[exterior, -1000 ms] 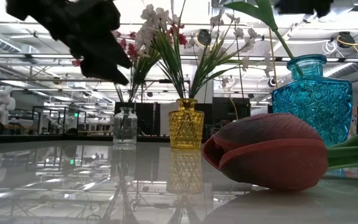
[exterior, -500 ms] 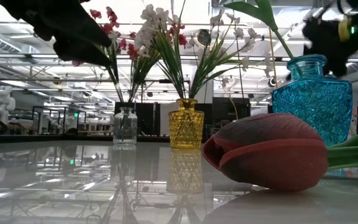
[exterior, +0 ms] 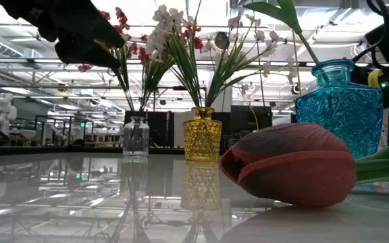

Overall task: Sort flowers into vase by color
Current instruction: Put the top red flower into the blue vase

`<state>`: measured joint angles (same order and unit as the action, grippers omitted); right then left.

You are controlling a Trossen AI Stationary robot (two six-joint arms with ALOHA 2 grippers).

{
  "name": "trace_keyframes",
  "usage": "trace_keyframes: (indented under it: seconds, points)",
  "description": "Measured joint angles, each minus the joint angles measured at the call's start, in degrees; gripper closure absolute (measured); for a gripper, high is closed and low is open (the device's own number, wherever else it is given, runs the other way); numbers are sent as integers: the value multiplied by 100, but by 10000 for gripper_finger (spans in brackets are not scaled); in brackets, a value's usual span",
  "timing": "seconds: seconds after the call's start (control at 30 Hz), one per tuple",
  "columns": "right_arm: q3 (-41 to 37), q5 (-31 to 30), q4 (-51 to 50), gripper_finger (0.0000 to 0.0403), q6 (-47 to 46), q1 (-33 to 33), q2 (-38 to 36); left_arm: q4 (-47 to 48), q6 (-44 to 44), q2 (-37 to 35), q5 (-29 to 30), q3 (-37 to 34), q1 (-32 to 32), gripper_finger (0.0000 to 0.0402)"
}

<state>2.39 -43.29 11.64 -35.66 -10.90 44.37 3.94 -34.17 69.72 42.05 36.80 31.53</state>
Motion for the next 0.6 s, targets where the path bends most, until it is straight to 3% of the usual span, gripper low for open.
trace_keyframes:
  seconds: [0.33, 0.6]
  points:
    - [4, 110, 1123, 225, 510, 71, 1039, -662, 201, 614, 29, -4, -17, 59]
    - [9, 265, 2059, 225, 500, 195, 2195, -659, 162, 714, 39, -4, -42, 59]
